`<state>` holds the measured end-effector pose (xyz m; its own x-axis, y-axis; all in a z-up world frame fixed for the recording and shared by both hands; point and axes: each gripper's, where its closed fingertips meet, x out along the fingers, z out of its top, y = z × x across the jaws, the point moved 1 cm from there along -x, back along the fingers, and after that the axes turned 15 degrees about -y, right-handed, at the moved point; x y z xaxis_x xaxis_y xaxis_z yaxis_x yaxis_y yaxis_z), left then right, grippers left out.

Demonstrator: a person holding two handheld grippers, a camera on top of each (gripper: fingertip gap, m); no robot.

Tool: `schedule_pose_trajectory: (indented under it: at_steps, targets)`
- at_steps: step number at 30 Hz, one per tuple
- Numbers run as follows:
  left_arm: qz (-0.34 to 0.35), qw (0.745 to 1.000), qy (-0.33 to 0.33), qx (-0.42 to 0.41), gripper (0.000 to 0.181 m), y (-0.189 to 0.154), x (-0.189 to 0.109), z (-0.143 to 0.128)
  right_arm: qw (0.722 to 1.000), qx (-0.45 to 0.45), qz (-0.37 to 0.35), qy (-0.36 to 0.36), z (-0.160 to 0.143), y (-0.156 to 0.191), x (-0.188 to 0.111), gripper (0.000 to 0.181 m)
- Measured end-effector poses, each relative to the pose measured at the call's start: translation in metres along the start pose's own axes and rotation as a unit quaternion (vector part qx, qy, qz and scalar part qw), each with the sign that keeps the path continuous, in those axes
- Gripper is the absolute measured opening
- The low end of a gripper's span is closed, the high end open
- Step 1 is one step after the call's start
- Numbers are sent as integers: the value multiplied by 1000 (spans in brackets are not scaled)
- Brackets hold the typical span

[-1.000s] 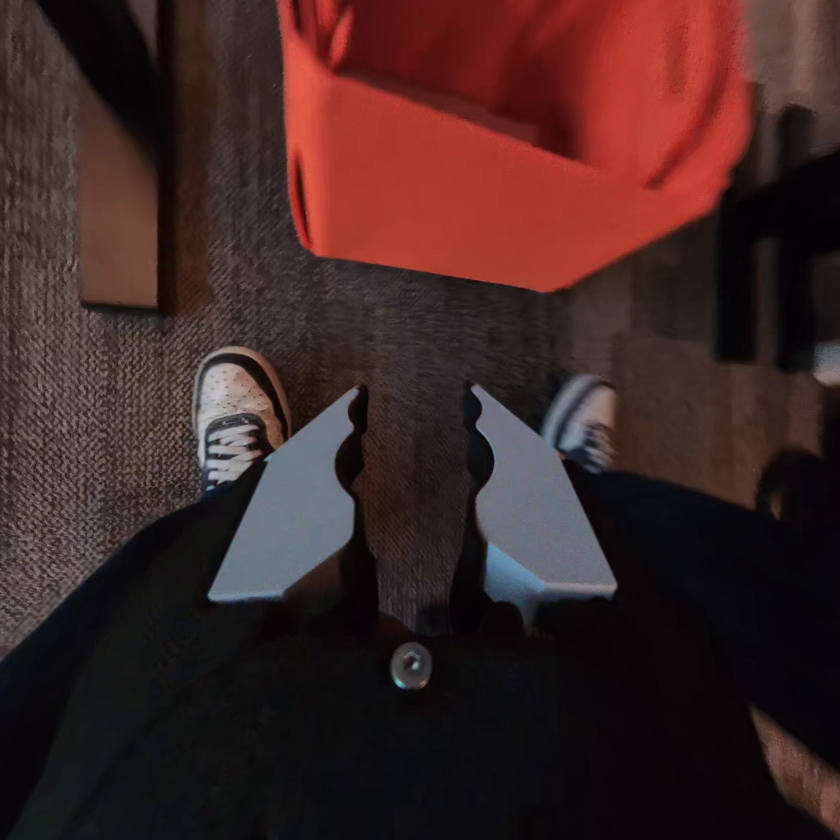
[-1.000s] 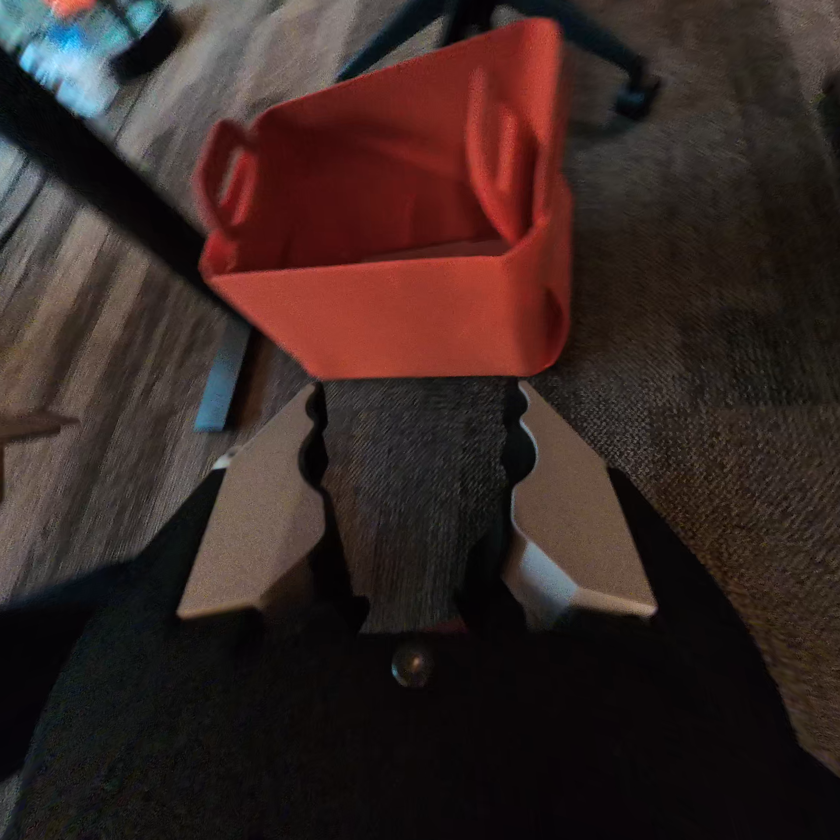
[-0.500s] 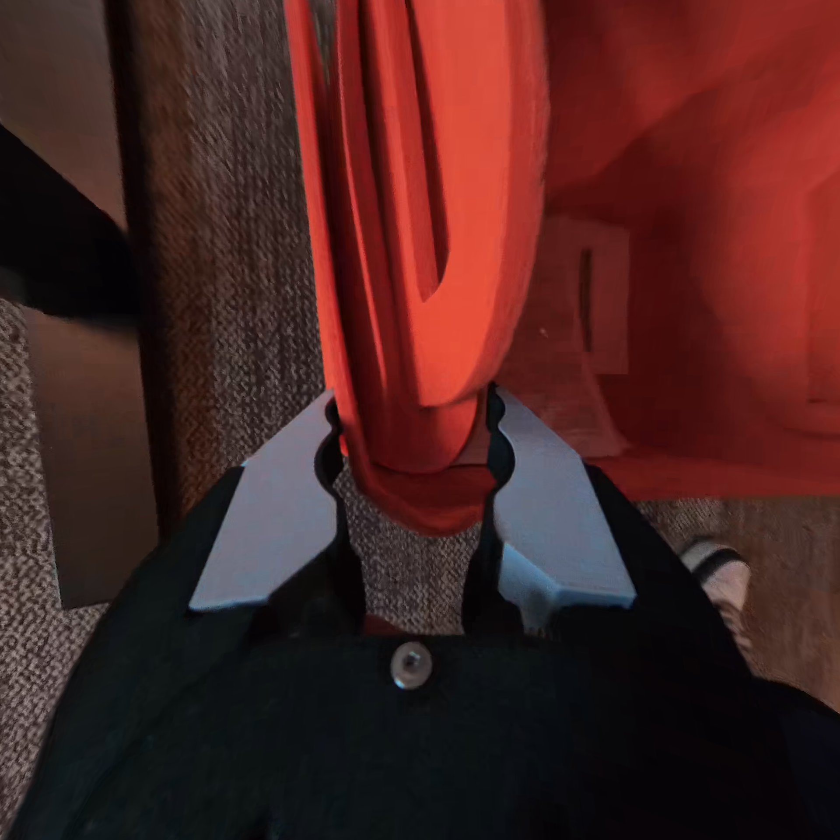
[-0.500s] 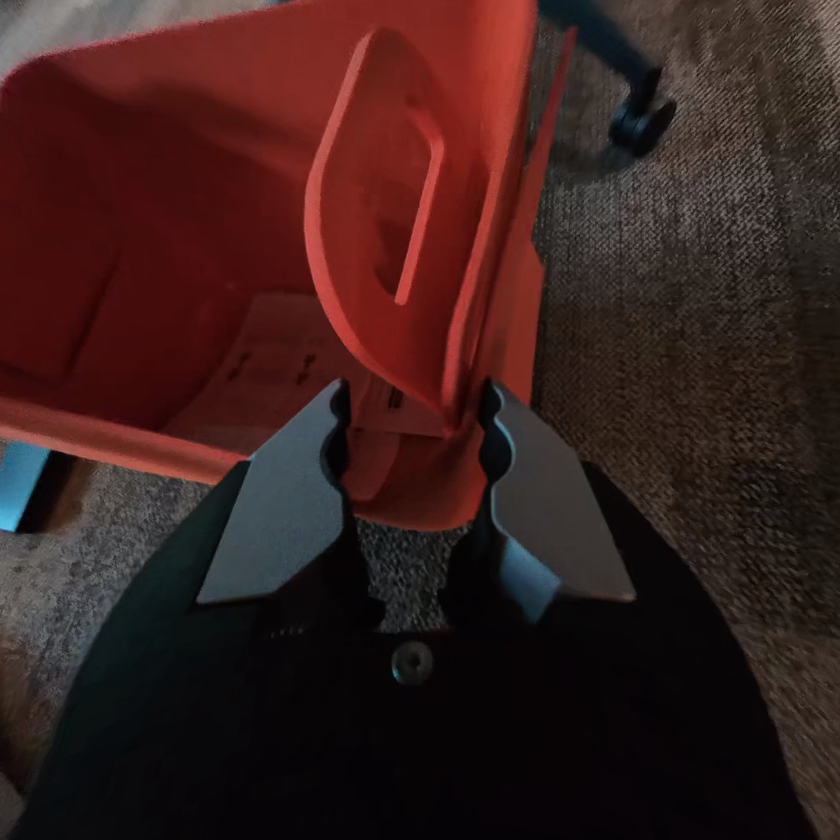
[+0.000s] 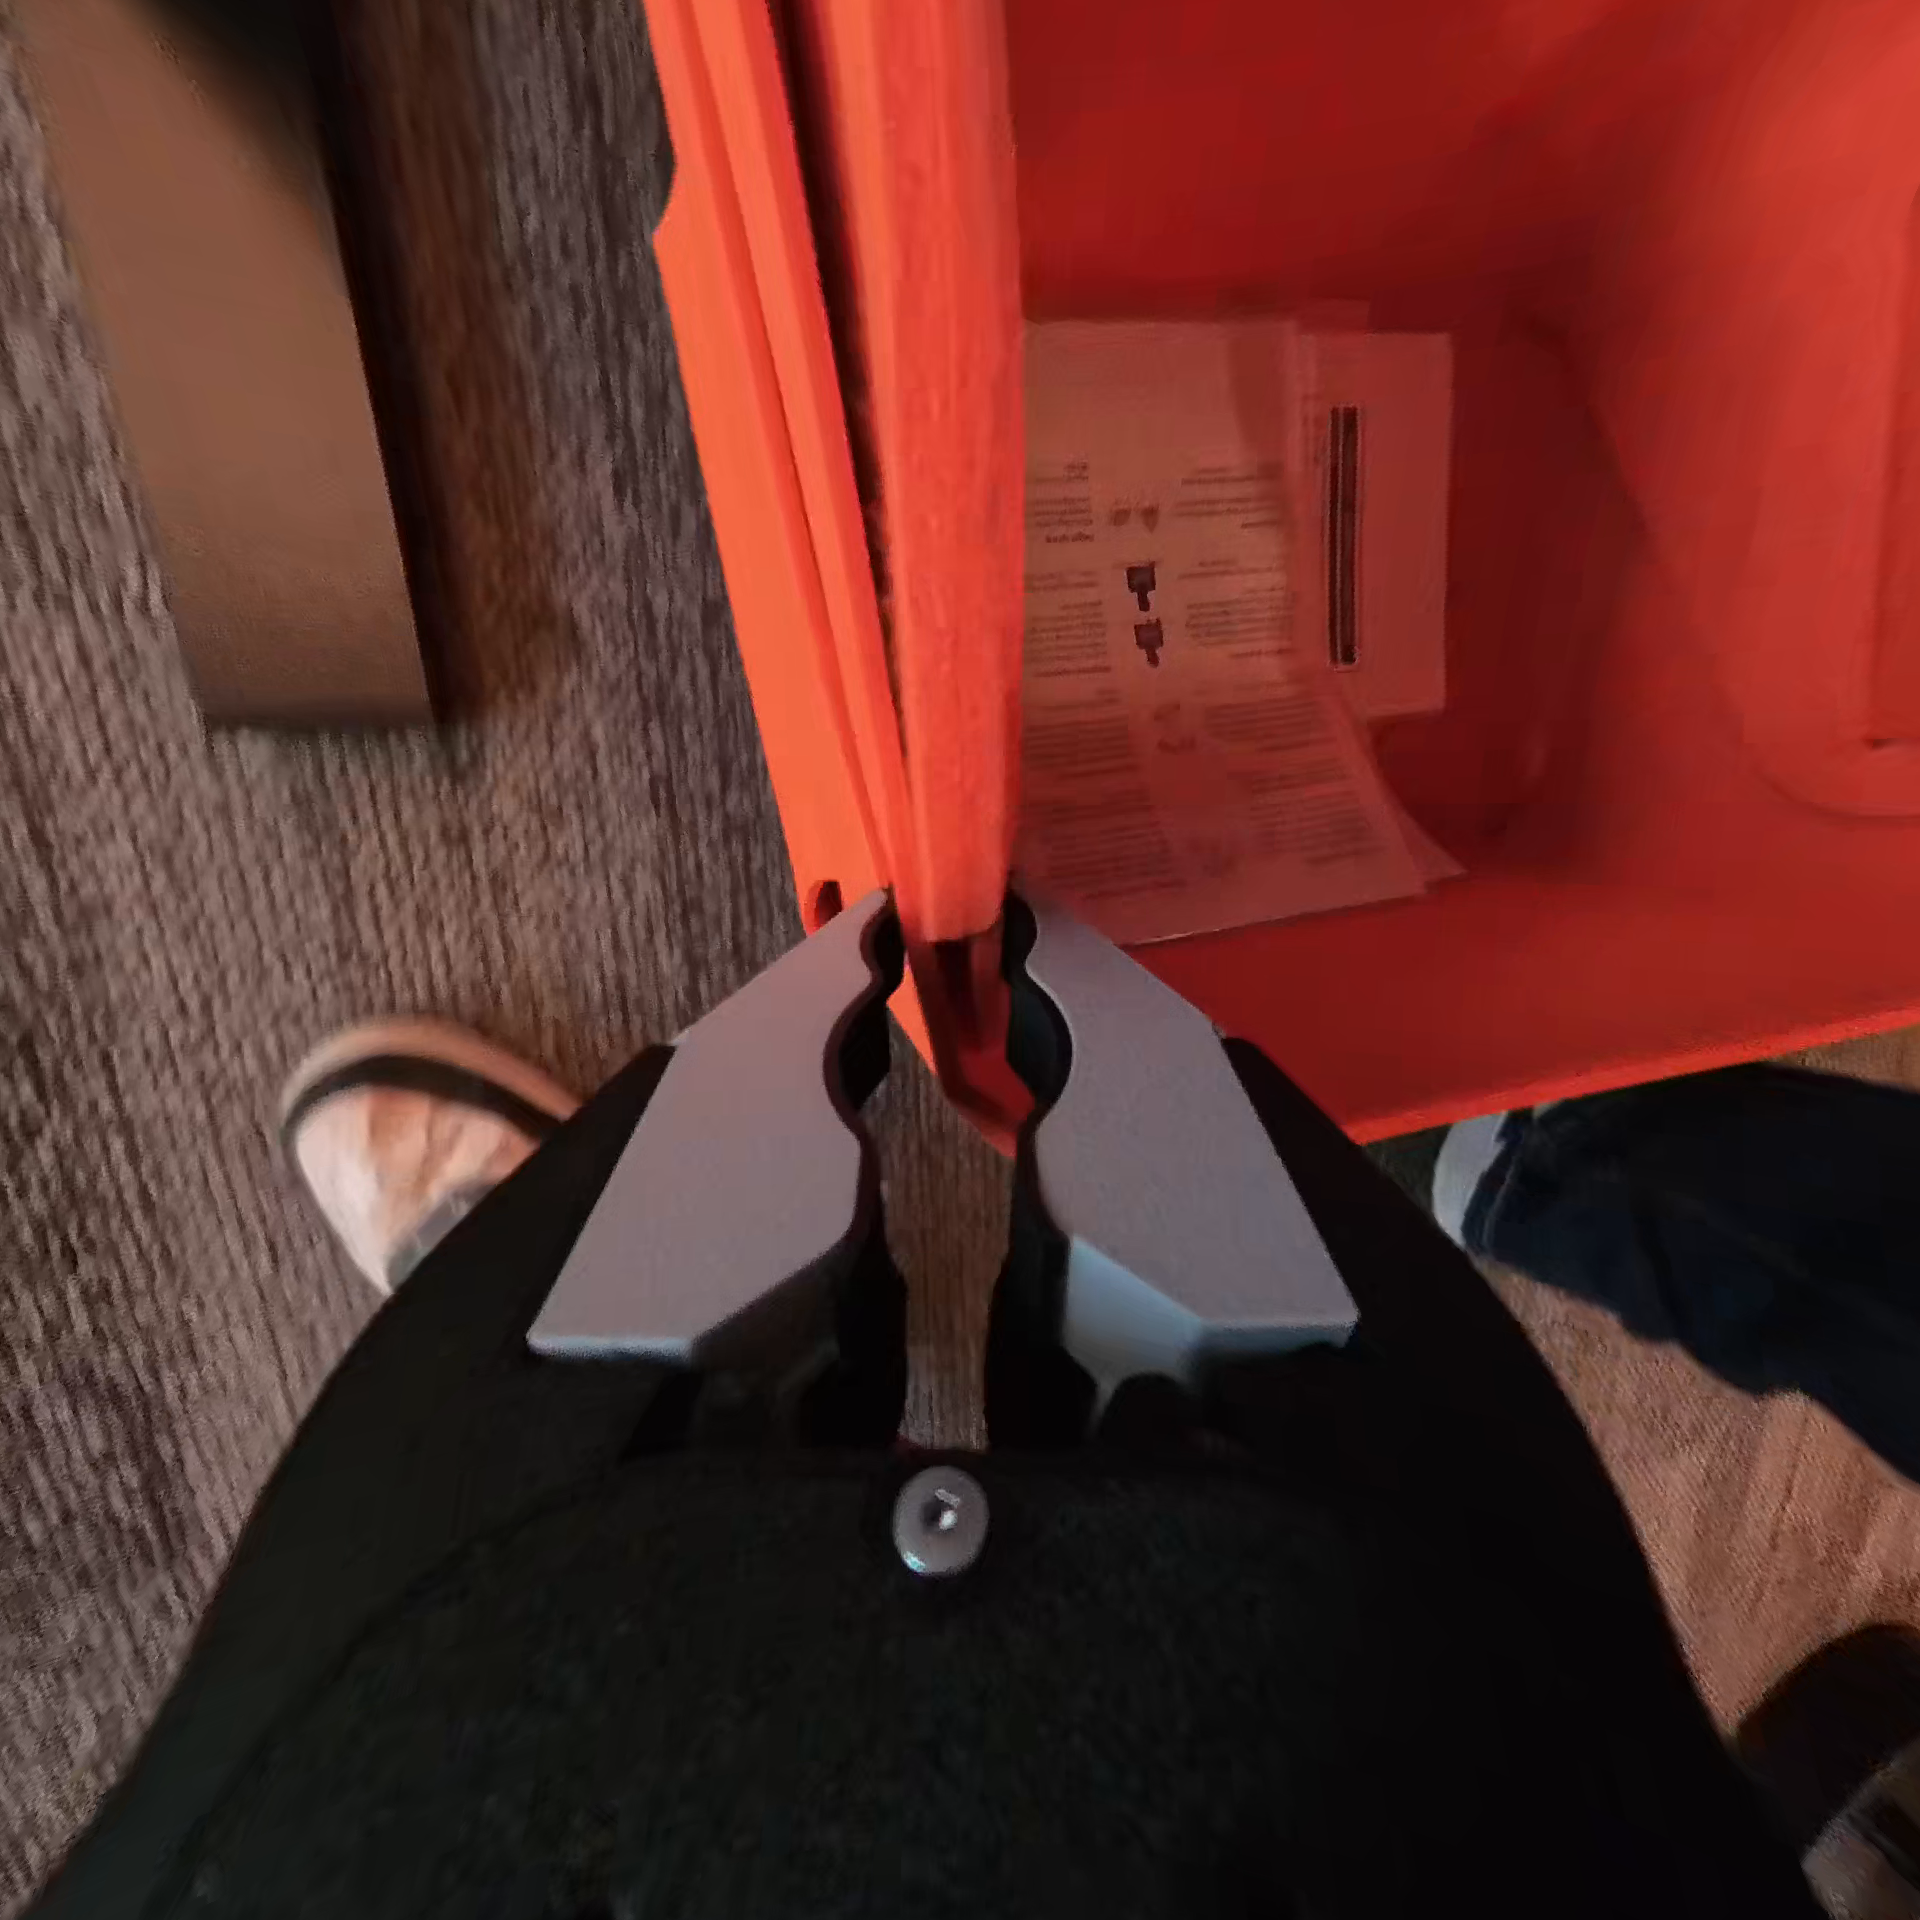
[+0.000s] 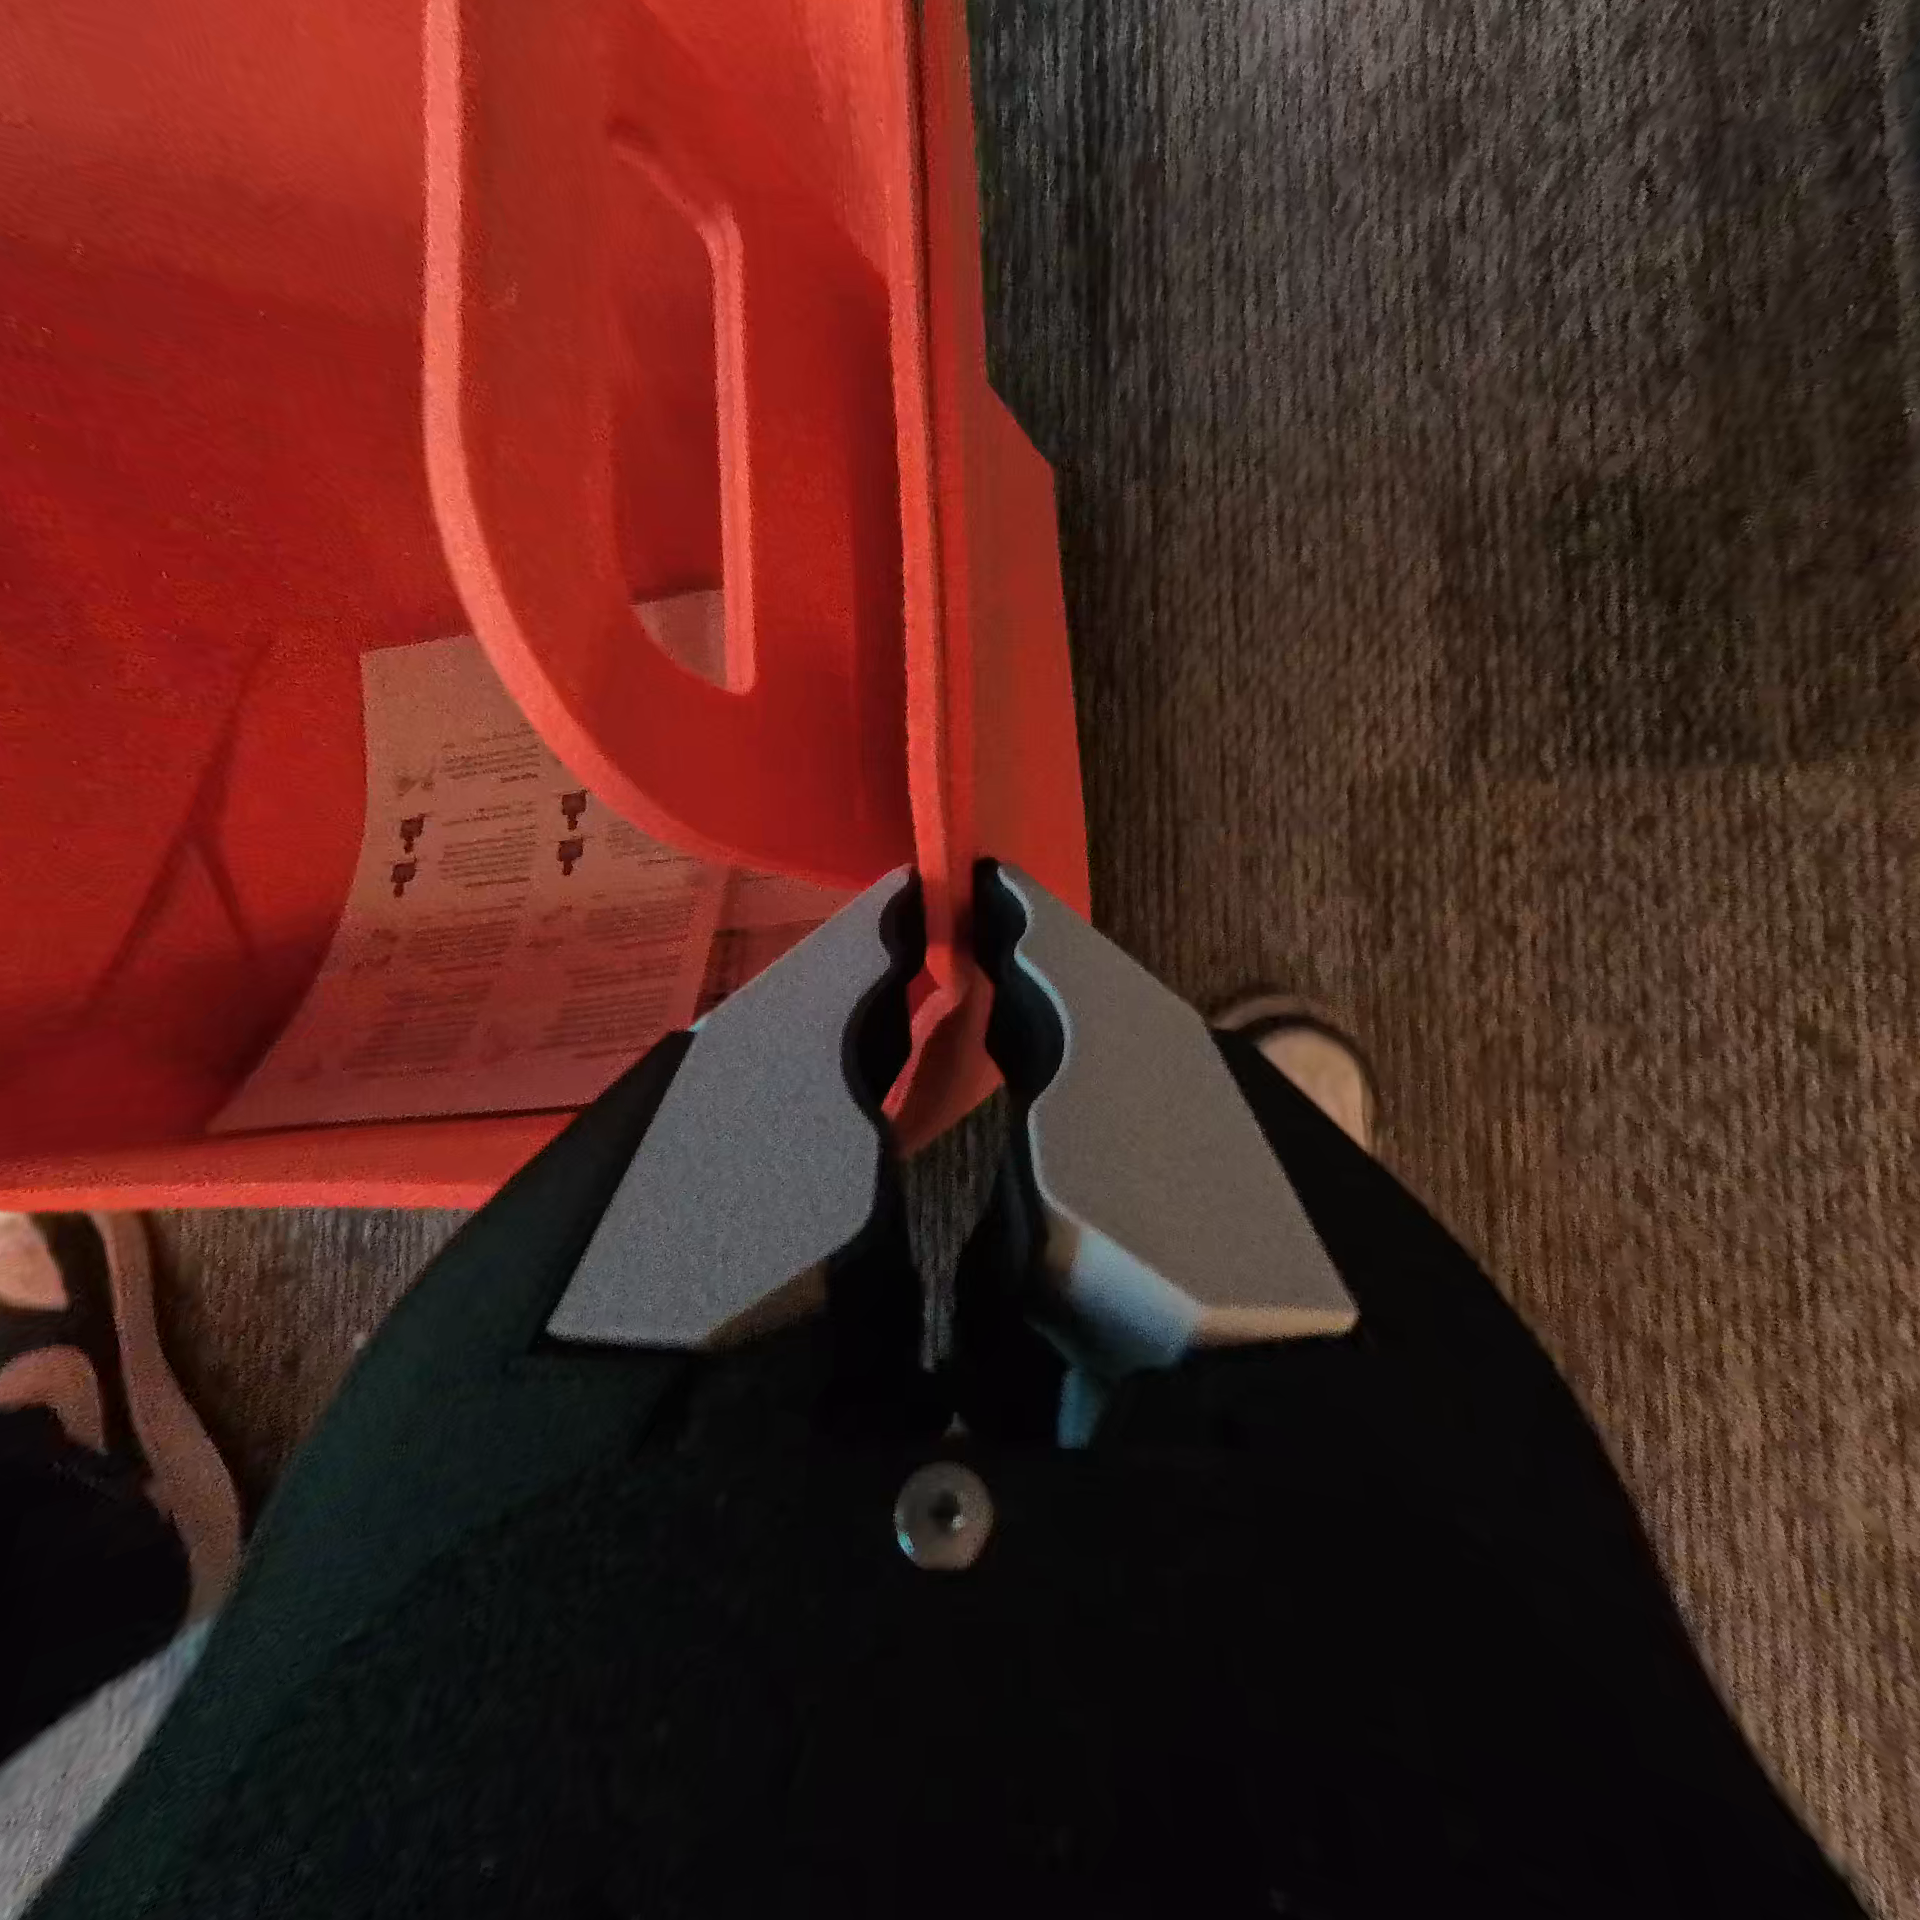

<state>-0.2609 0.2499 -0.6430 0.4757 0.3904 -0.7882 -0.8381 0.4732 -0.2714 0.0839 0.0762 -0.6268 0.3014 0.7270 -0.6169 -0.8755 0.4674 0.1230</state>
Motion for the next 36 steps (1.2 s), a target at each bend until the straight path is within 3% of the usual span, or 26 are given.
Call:
schedule_pose_trajectory:
  at_steps: [1,5,7,10,12,15,19,21,23,24,26,28,31,34,36]
  targets:
    - [3,1000,5,-8,15,0,-16,-23,1000,0,-2,5,-16,1,-19,6]
    - [15,1000,14,-10,16,-4,-73,-110,999,-10,-5,30,-74,0,-86,7]
    - [17,999,29,-7,16,-6,-93,-147,1000,-1,-4,30,-93,-3,-105,7]
    - [18,998,44,-31,25,-10,-108,-173,999,29,-4,27,-87,-5,-122,26]
    - [7,997,37,-69,43,-21,-115,-167,999,35,5,-30,-56,3,-131,43]
    - [8,996,-35,-86,53,-31,-131,-130,995,-27,74,-67,-25,44,-130,65]
    - [35,997,-65,-6,53,-30,-125,-87,986,-125,115,-4,-33,84,-97,75]
    - [54,997,-54,19,53,-28,-114,-74,983,-146,109,20,-36,87,-78,72]
    - [68,997,-15,32,52,-26,-99,-74,979,-176,95,43,-39,85,-60,55]
    - [82,996,3,43,47,-22,-93,-75,976,-190,90,57,-41,83,-51,45]
    - [103,992,27,64,15,-13,-86,-76,968,-215,81,103,-48,75,-37,24]
    - [101,992,44,67,9,-6,-86,-74,957,-245,73,134,-45,63,-33,13]
    - [78,994,68,41,7,11,-101,-73,951,-269,68,139,-26,30,-48,6]
    - [43,997,60,6,6,19,-132,-72,961,-227,99,127,-19,11,-98,6]
    - [9,999,42,-4,6,1,-161,-67,964,-217,111,109,-9,17,-137,6]
